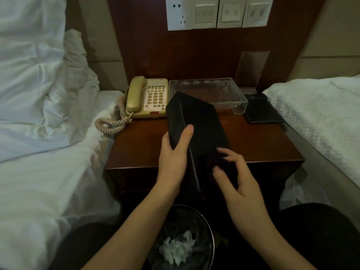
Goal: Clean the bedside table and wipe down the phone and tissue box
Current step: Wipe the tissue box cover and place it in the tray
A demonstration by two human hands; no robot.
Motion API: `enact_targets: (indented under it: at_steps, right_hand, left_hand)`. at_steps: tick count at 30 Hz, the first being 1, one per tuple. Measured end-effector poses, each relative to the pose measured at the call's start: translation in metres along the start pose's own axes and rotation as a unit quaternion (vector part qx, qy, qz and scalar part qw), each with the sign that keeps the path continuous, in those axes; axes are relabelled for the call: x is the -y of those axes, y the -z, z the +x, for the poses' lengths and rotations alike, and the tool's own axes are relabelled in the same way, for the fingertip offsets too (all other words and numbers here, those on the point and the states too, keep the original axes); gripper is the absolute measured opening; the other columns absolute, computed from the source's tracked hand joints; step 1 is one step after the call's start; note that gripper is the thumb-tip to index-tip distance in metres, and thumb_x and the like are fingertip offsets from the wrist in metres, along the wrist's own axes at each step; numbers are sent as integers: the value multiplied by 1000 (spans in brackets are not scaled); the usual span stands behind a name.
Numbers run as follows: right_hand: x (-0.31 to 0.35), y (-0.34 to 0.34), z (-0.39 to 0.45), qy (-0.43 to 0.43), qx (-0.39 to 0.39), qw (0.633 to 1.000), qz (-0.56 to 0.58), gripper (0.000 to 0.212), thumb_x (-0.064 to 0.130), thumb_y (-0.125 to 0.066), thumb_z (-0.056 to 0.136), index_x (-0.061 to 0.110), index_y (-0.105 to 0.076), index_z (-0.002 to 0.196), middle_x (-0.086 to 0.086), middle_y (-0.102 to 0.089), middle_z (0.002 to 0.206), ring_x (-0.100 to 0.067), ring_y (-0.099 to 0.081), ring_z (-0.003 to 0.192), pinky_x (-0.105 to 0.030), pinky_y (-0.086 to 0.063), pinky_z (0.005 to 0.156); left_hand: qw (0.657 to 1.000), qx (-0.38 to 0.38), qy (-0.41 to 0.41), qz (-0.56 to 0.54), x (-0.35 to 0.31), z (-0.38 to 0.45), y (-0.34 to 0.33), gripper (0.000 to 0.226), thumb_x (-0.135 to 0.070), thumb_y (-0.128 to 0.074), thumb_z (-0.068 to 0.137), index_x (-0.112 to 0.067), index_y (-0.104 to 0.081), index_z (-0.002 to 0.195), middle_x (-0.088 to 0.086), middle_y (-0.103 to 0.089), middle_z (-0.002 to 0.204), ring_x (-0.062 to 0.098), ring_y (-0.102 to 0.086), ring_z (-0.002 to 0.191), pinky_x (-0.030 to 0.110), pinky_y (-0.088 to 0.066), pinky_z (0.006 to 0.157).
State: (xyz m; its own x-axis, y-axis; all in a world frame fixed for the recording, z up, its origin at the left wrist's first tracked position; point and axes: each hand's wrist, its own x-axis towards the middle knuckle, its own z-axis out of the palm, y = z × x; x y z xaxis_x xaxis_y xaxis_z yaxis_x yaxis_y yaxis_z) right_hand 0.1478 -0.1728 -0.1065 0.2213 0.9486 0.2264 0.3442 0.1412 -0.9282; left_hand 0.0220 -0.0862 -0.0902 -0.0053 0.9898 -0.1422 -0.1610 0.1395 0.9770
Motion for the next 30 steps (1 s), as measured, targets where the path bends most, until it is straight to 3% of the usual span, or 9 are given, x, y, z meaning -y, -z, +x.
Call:
enact_targets:
  at_steps: [5,8,11,13,17,20,22,26,30]
  right_hand:
    - [-17,11,18,-54,-39,998,-11,23,30,-53,99,41,-48,118,16,-55,128,-8,-55,121,-36,-47,102]
    - [-1,-4,6,25,-2,993,-114,14,35,-47,99,46,-42,107,22,-41,142,-1,-35,138,-28,-33,112]
    - [16,-18,4,98,59,973,-202,21,43,-39,100,40,-44,120,25,-33,146,2,-22,142,-28,-26,117]
    - [18,-18,24,109,58,968,-220,29,42,-41,100,32,-47,127,20,-36,146,0,-27,140,-25,-25,116]
    - [6,-8,78,34,24,983,-181,30,33,-47,102,22,-48,129,10,-39,146,-8,-37,135,-28,-31,110]
    - [-5,-4,75,7,-13,994,-110,27,31,-47,102,24,-43,128,11,-33,149,7,-39,117,-26,-35,101]
    - [-14,-6,61,28,-35,996,-80,21,27,-50,101,30,-42,120,10,-34,149,19,-38,104,-11,-33,95]
    - [-20,-10,51,44,-47,998,-29,26,23,-58,97,38,-43,112,13,-35,149,24,-33,120,5,-26,92]
    - [-22,-16,22,18,-20,1000,-9,25,25,-62,94,44,-48,102,29,-34,145,23,-30,128,6,-26,92]
  left_hand:
    - [1000,11,1,10,-1,1,2,59,-59,-70,84,-34,-54,135,-10,-67,122,11,-67,109,36,-56,94]
    - [1000,5,-6,-1,0,7,6,47,-50,-64,92,-27,-60,132,-8,-70,114,5,-71,92,17,-54,70]
    - [1000,-9,1,-27,6,10,8,39,-45,-65,94,-25,-65,127,-6,-74,108,4,-73,90,19,-54,70]
    - [999,-6,11,-38,9,11,9,43,-47,-67,92,-22,-67,127,-3,-75,111,9,-74,97,24,-54,76]
    - [999,-3,-18,-28,9,8,8,38,-34,-60,98,-13,-63,129,-5,-75,100,0,-73,81,13,-53,61]
    - [999,17,-33,-2,10,4,12,41,-32,-61,96,-15,-60,133,1,-73,114,6,-73,94,14,-53,66]
    - [998,39,-23,35,5,9,18,45,-33,-67,91,-20,-60,134,0,-73,118,9,-73,99,17,-55,71]
    - [996,53,60,40,3,19,23,83,-42,-94,55,-26,-61,129,2,-76,113,22,-74,101,45,-57,95]
    - [995,12,79,-51,7,22,29,94,-53,-90,59,-22,-54,141,5,-73,121,28,-73,107,53,-54,99]
